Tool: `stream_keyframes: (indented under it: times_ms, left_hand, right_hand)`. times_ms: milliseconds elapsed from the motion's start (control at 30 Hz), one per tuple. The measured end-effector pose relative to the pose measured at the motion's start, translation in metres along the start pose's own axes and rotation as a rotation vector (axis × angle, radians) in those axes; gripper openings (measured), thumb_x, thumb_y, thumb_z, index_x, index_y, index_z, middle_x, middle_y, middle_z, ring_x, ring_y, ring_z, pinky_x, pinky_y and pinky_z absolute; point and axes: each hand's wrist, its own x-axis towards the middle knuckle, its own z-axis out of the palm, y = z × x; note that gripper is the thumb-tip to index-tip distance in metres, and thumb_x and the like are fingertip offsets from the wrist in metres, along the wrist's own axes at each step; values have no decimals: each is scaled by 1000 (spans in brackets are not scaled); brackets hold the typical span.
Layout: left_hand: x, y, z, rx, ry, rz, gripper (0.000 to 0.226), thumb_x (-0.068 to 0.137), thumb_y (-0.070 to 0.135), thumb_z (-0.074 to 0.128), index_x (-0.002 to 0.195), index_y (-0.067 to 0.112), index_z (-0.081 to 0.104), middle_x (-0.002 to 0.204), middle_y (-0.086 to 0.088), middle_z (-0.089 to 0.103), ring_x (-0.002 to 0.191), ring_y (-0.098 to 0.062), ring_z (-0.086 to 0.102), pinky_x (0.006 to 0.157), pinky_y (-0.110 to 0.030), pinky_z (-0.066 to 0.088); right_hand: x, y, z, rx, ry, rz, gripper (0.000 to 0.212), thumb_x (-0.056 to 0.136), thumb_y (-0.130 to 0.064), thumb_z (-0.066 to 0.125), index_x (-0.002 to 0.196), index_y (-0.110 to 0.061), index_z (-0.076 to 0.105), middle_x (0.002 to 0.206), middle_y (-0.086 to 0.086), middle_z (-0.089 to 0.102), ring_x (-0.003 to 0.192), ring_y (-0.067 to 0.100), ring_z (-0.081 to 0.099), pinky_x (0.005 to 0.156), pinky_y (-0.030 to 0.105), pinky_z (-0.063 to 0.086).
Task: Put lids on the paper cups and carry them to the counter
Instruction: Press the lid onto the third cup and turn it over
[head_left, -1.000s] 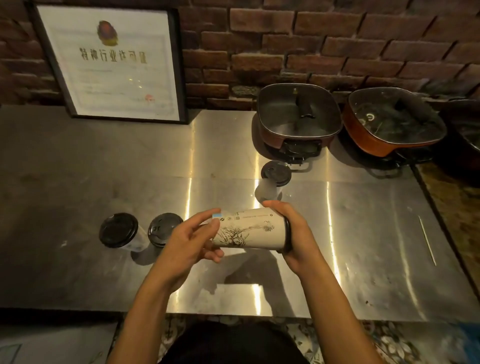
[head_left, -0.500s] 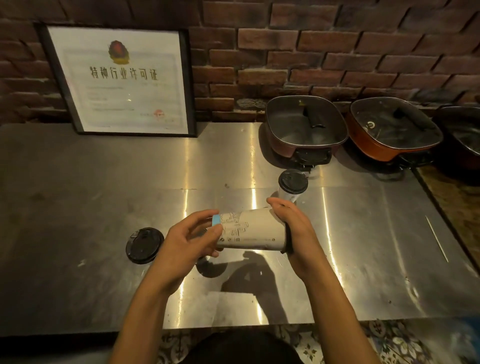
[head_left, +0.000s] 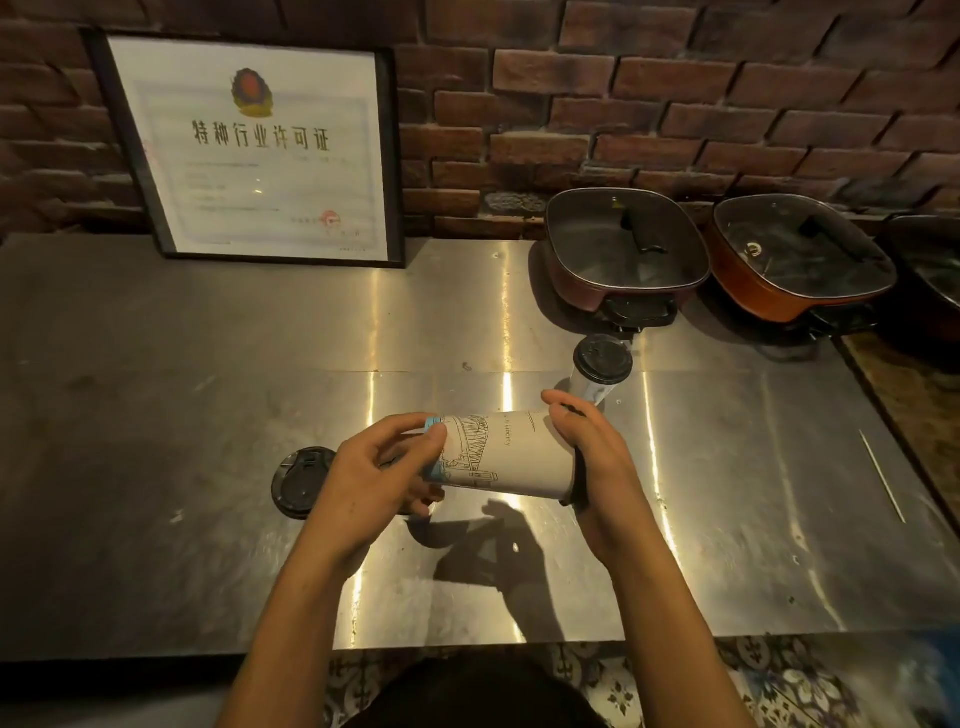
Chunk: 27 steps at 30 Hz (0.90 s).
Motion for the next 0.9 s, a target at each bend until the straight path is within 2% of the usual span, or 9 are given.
stream_keyframes:
  times_ms: [67, 167, 333, 367, 500, 667, 733, 833, 900]
  left_hand:
    - [-1, 1, 1, -16, -6, -2, 54, 75, 41, 71, 125, 22, 67, 113, -4, 73, 77, -21, 76, 64, -26, 61]
    - [-4, 0, -1, -5, -58, 61, 50, 77, 32, 75, 126, 29, 65, 117, 7, 72, 97, -11, 75, 78, -28, 63]
    - [-2, 0, 5, 30, -8, 27, 32, 93, 28, 65, 125, 25, 65, 115, 5, 70, 99, -19, 71, 61, -21, 58]
    - [-2, 0, 5, 16, -3, 29, 31, 93, 28, 65, 123, 25, 66, 115, 4, 70, 101, -19, 70, 62, -21, 58]
    - [-4, -2, 5, -25, -37, 98, 40, 81, 29, 74, 121, 28, 68, 112, 7, 73, 105, -15, 72, 81, -28, 62]
    - [-2, 1, 14, 2, 14, 65, 20, 94, 30, 64, 113, 28, 70, 100, 11, 73, 101, -15, 69, 67, -21, 58]
    - [-2, -1, 13, -17, -18, 81, 27, 88, 30, 71, 115, 31, 69, 104, 12, 72, 102, -16, 70, 71, -23, 59]
    - [-5, 0, 12, 8, -66, 148, 40, 79, 30, 81, 116, 37, 68, 112, 15, 71, 108, -10, 68, 83, -28, 61]
    - [-4, 3, 16, 40, -64, 148, 32, 85, 31, 74, 115, 39, 67, 109, 19, 70, 103, -6, 68, 77, -22, 59]
  right_hand:
    - [-1, 1, 0, -28, 3, -23, 41, 80, -48, 59, 119, -35, 64, 121, 0, 61, 108, 23, 61, 57, 19, 52]
    - [-1, 2, -3, -18, 6, -11, 42, 79, -49, 58, 117, -33, 64, 119, 4, 62, 109, 25, 62, 59, 22, 54]
    - [-1, 6, -2, -38, -23, -12, 42, 81, -49, 57, 119, -34, 63, 116, 4, 64, 107, 26, 63, 58, 21, 53]
    - [-1, 6, -1, -47, -28, -22, 41, 81, -49, 57, 119, -36, 63, 116, 3, 63, 107, 26, 63, 59, 21, 54]
    - [0, 3, -3, -16, -27, -6, 42, 80, -48, 58, 119, -33, 64, 118, 9, 62, 106, 26, 63, 56, 20, 52]
    - [-1, 0, -9, -20, -60, -39, 38, 82, -47, 59, 118, -35, 66, 116, 7, 63, 106, 27, 64, 55, 21, 52]
    - [-1, -2, -11, -30, -63, -60, 37, 82, -45, 59, 118, -36, 65, 117, 6, 62, 107, 27, 62, 54, 19, 51]
    - [-1, -5, -15, -4, -62, -47, 40, 81, -45, 58, 118, -32, 66, 118, 12, 62, 101, 29, 64, 49, 18, 47]
    - [-2, -5, -17, 0, -63, -50, 40, 81, -44, 58, 118, -32, 67, 117, 13, 62, 96, 27, 64, 48, 19, 46]
